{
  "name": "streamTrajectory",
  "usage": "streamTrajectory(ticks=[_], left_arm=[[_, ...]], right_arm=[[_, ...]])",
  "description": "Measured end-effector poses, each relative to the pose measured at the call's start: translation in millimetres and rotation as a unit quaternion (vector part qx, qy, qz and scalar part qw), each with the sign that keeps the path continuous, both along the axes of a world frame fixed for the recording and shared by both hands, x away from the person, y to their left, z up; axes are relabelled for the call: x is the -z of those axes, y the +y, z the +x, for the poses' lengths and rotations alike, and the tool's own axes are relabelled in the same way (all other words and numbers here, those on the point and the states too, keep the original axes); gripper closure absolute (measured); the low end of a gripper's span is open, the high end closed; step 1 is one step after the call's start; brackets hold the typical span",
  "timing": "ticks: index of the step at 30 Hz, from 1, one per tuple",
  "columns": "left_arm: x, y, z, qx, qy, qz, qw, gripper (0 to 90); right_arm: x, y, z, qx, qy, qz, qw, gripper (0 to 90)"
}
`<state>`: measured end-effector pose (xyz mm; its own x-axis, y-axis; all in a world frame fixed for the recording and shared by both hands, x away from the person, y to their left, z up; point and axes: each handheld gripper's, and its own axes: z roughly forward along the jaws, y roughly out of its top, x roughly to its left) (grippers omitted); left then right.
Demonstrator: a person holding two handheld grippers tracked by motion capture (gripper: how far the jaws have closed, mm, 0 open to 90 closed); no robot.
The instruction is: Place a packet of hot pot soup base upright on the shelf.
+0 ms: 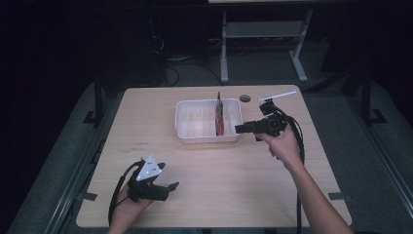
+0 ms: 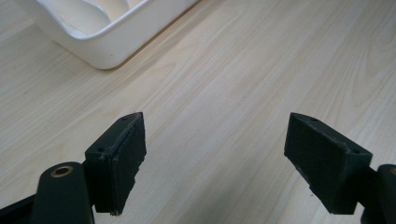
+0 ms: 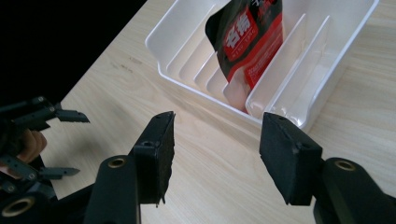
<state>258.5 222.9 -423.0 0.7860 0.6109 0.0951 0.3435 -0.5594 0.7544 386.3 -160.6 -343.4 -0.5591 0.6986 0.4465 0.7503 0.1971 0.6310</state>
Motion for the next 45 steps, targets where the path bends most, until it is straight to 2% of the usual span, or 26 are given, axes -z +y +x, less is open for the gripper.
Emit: streamTrajectory(ticks=[10,30,37,40,45], left_arm=[[-0.1,1.0,0.1,-0.001,-0.001,0.0,1.0,20.2],[-0.6,2.7,0.2,-0.004,-0.002,-0.004,1.0,20.2],[0.2,1.5,0.6,-0.002,0.001,0.0,1.0,20.2],[0.3,1.1,0.4,-0.002,0.001,0.0,1.0,20.2],[0.8,1.6,0.6,-0.003,0.001,0.0,1.0,20.2]], right_arm=[[11.5,-4.3,-12.9,-0.011,0.001,-0.004,0.9999,44.5],[39.4,-25.7,-38.8,-0.008,0.015,0.001,0.9999,44.1],[51.9,-33.0,-52.3,-0.011,0.018,-0.01,0.9997,43.9],[55.0,-36.7,-56.7,-0.009,0.018,-0.004,0.9998,43.9],[61.3,-45.1,-63.8,-0.012,0.01,-0.007,0.9999,43.4]])
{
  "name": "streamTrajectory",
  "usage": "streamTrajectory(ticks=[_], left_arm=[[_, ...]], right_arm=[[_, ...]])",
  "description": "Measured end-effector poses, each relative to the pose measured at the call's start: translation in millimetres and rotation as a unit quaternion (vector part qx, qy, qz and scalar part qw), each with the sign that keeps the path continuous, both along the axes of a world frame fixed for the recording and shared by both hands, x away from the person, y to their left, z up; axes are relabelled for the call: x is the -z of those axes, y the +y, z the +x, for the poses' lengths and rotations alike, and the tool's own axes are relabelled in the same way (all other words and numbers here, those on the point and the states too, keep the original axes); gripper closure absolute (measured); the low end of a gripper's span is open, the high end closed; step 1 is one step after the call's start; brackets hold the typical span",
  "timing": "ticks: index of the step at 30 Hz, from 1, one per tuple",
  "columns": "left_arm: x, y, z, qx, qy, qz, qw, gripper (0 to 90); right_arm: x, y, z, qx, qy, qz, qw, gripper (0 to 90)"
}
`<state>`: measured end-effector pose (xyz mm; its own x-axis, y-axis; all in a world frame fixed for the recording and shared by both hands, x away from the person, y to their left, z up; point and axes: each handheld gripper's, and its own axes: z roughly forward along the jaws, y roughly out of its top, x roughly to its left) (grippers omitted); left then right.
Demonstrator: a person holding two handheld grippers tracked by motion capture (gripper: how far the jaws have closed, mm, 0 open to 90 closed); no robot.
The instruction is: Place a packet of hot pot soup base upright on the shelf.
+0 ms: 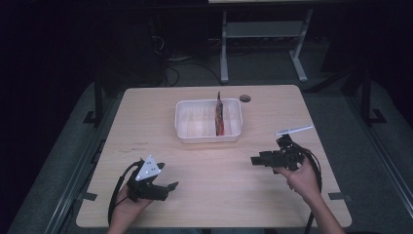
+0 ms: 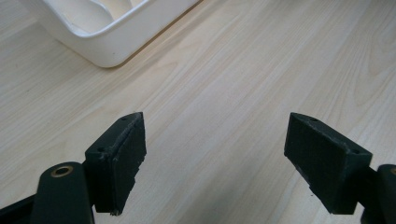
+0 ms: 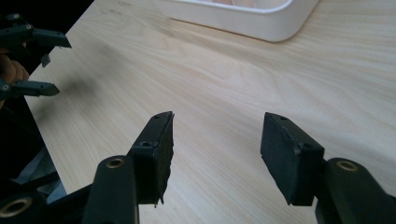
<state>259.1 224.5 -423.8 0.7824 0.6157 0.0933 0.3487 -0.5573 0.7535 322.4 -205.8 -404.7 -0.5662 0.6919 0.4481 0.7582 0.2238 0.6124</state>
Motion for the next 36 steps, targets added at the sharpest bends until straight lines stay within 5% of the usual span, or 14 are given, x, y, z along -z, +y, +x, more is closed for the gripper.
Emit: streamTrajectory(ticks=[36], left_arm=[[3.4,-7.9,-2.3,0.018,0.006,0.008,0.9998,20.3]], right_arm=[[45.6,-39.0,-61.7,0.007,-0.008,-0.005,0.9999,41.9]])
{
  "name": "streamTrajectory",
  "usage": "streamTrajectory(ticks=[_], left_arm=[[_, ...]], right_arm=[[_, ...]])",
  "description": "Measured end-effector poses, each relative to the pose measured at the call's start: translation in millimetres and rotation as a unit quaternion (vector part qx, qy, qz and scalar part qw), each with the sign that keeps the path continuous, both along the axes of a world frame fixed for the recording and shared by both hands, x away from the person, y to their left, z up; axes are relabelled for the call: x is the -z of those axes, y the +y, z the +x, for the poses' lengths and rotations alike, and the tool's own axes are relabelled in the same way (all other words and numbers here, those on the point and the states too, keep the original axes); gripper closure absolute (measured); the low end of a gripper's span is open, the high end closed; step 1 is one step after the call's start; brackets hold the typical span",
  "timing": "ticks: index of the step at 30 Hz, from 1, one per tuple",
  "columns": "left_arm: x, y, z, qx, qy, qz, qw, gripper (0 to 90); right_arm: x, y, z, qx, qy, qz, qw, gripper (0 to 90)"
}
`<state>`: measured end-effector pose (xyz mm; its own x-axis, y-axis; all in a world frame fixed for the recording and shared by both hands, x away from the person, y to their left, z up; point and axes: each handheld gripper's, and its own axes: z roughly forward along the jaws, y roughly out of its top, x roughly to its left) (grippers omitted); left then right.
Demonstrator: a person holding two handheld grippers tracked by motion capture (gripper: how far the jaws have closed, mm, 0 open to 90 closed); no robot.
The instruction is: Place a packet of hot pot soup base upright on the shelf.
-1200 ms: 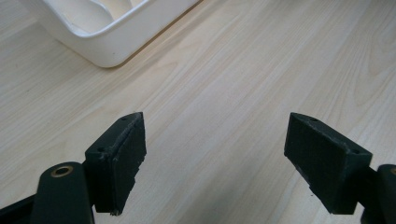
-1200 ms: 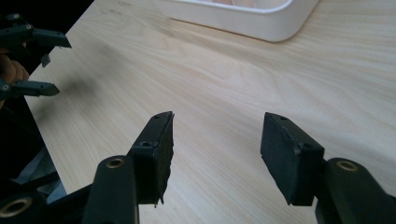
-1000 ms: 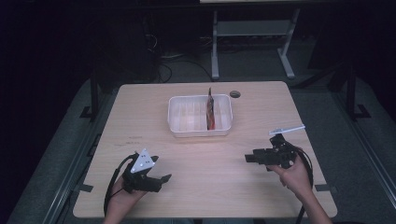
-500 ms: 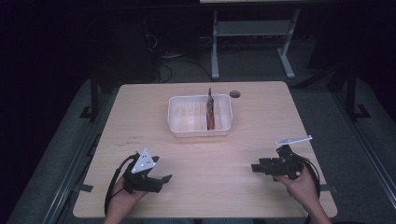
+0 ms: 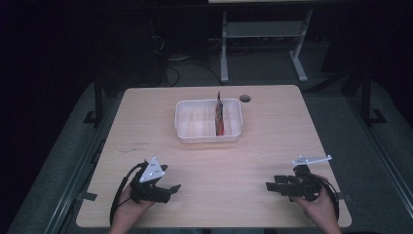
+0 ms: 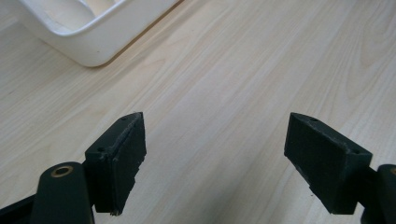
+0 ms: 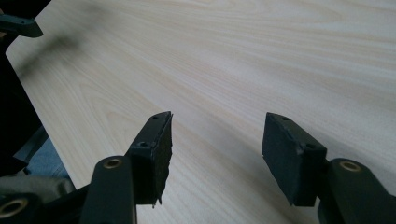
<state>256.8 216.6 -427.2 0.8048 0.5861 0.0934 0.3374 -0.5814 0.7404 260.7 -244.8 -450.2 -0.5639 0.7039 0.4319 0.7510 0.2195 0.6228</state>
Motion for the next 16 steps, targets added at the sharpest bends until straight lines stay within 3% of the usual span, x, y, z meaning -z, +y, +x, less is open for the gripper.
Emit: streamTrajectory(ticks=[7,16], left_arm=[[3.1,-2.2,0.9,0.013,0.022,-0.024,0.9994,20.2],[2.8,-4.1,-0.5,0.02,0.023,-0.03,0.9991,20.2]], right_arm=[[2.0,-2.1,-4.1,0.006,-0.005,0.017,0.9998,41.8],[5.6,-6.3,-2.4,0.027,-0.011,0.018,0.9994,41.8]])
